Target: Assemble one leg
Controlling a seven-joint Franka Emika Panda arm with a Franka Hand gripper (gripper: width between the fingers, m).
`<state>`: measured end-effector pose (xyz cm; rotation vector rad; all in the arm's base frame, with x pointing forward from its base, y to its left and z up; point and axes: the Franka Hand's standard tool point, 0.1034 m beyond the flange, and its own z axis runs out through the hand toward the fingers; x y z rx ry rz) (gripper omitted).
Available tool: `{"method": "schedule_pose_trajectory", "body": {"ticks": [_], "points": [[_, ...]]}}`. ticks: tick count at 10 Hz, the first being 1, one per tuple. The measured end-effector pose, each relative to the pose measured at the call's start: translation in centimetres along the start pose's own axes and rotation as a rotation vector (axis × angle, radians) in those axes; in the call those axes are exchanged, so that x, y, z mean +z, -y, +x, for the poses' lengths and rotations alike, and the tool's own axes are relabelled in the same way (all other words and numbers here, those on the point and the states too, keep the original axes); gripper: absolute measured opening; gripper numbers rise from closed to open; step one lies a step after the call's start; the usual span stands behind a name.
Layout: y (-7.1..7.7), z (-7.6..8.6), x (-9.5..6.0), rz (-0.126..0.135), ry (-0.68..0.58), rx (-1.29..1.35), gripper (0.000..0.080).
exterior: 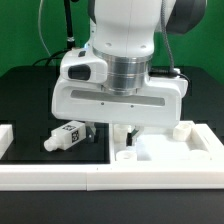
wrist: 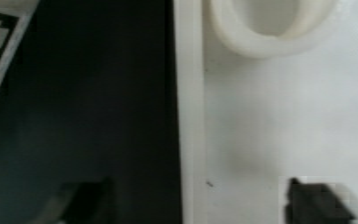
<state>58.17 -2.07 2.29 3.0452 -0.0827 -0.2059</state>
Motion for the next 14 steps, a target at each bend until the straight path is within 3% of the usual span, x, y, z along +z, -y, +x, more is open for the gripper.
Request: {"method": "schedule_pose_trajectory", "body": {"ticks": [1, 2, 5, 6, 8, 11, 12, 14], "points": [[0.0, -0.1, -0.1, 0.014, 0.007, 0.013, 0.053], [-0.4, -0.9, -1.2, 0.062, 0.032, 0.055, 0.0624], [0.7, -3.9, -4.4, 0.106, 0.08, 0.079, 0.0648], [1.1, -4.4, -5.2, 0.107, 0.101, 0.086, 0.0649], [1.2, -4.4, -5.0, 0.1, 0.12, 0.083, 0.0649], [1.0, -5.3, -4.7, 0.096, 0.32, 0.079, 0.0649], [2.3, -6.5, -4.0, 0.1, 0.386, 0.186, 0.0649], [5.4, -8.7, -3.7, 0.077, 0.485, 0.23, 0.0649]]}}
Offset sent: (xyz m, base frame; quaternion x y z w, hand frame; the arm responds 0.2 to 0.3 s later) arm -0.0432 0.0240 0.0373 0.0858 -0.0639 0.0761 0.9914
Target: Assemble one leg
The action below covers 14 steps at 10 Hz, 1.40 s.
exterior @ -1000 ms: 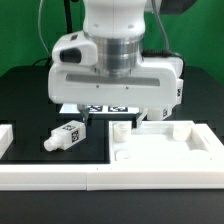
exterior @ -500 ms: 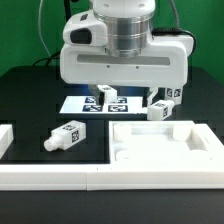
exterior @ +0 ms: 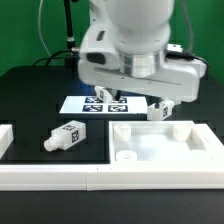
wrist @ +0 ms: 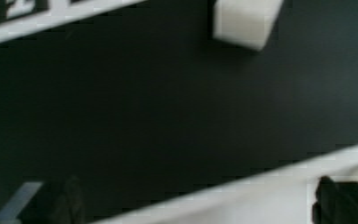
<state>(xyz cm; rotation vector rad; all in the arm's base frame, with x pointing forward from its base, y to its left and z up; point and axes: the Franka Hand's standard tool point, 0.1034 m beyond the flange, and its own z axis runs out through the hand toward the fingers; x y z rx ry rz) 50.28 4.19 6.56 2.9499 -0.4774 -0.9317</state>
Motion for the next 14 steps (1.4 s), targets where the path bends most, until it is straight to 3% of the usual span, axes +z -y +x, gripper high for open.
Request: {"method": "schedule_pose_trajectory", "body": {"ticks": [1, 2, 4, 5, 6, 8, 9, 14], "points": [[0.5, -1.1, 0.2, 0.01, 0.074, 0.026, 0.0649], [0.4, -0.8, -0.3, 0.034, 0.084, 0.056, 0.0649], [0.5, -0.6, -0.2, 0.033, 0.072, 0.049, 0.0649], [0.6, -0.4, 0.0, 0.066, 0.071, 0.056, 0.0649], [0.1, -0.2, 0.8, 0.134, 0.067, 0.095, 0.0649], [0.6, -2.1, 4.0, 0.173, 0.058, 0.118, 0.0649], [0.9, -2.8, 4.7, 0.232, 0.1, 0.116, 0.0649], [0.6, -3.0, 5.0, 0.231, 0.127, 0.118, 0.0649]]}}
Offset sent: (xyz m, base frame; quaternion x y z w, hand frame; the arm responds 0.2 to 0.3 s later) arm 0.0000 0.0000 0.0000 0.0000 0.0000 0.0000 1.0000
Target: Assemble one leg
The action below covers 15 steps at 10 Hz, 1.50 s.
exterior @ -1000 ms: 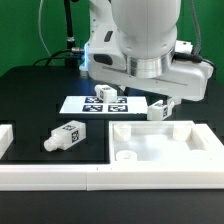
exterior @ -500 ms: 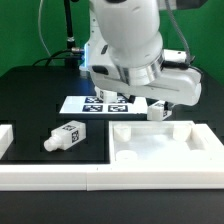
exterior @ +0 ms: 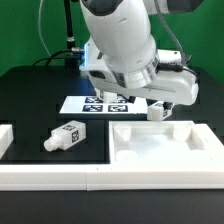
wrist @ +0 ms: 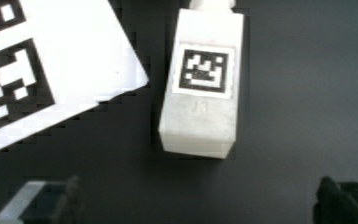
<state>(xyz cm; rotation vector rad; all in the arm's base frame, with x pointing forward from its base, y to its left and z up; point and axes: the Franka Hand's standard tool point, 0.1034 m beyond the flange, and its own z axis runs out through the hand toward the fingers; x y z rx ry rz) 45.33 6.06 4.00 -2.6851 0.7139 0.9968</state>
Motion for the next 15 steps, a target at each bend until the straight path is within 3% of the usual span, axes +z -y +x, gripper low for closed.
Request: {"method": "schedule_pose_trajectory", "body": {"ticks": [2, 3, 4, 10, 12, 14, 15], "points": [[0.4, -0.6, 1.5, 0.045, 0.069, 0.048, 0.0649], [0.6, -0.9, 2.2, 0.089, 0.115, 0.063, 0.0649], [0.3, -0.8, 2.5, 0.1, 0.122, 0.061, 0.0649], [1.2, -1.5, 4.8, 0.064, 0.135, 0.038, 0.0649], [1.0, -1.4, 4.7, 0.067, 0.134, 0.041, 0.0635], [1.0, -1.4, 4.6, 0.068, 0.134, 0.042, 0.0282], [1.0, -1.4, 4.6, 0.068, 0.134, 0.042, 0.0284]]}}
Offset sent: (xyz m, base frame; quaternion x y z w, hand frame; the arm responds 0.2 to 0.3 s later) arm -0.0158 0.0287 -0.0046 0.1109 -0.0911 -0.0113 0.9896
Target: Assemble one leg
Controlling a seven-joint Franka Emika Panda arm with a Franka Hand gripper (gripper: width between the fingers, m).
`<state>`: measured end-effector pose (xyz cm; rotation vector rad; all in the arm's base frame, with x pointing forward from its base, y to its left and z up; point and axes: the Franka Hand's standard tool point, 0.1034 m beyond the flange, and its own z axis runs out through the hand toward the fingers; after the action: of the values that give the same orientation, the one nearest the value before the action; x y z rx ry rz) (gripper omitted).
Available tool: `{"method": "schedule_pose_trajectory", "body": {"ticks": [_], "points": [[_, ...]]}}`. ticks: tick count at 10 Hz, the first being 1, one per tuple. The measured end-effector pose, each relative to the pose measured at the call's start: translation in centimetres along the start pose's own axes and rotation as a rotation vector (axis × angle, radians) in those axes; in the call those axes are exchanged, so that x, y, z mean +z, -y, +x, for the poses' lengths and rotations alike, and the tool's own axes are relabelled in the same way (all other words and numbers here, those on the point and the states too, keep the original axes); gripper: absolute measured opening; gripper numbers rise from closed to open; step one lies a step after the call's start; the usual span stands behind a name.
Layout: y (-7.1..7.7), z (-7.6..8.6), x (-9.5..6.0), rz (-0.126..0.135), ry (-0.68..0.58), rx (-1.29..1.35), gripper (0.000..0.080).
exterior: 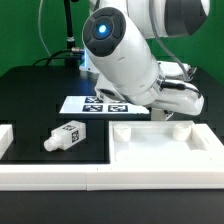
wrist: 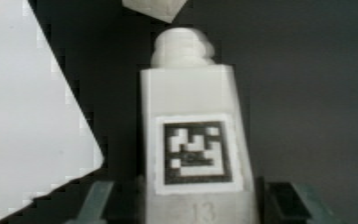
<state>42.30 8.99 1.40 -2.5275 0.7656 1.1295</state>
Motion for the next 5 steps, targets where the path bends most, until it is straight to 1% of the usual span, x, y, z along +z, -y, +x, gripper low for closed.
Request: {"method": "schedule_pose_trajectory", "body": {"ticks": [3, 4, 5], "points": [[0.0, 0.0, 0.0, 0.0, 0.0, 0.0, 0.0284], [0.0, -0.4, -1.2, -0.038, -0.006, -0.033, 0.0284], [0.4, -0.9, -4.3, -0.031, -0.005, -0.068, 0.0284]]}}
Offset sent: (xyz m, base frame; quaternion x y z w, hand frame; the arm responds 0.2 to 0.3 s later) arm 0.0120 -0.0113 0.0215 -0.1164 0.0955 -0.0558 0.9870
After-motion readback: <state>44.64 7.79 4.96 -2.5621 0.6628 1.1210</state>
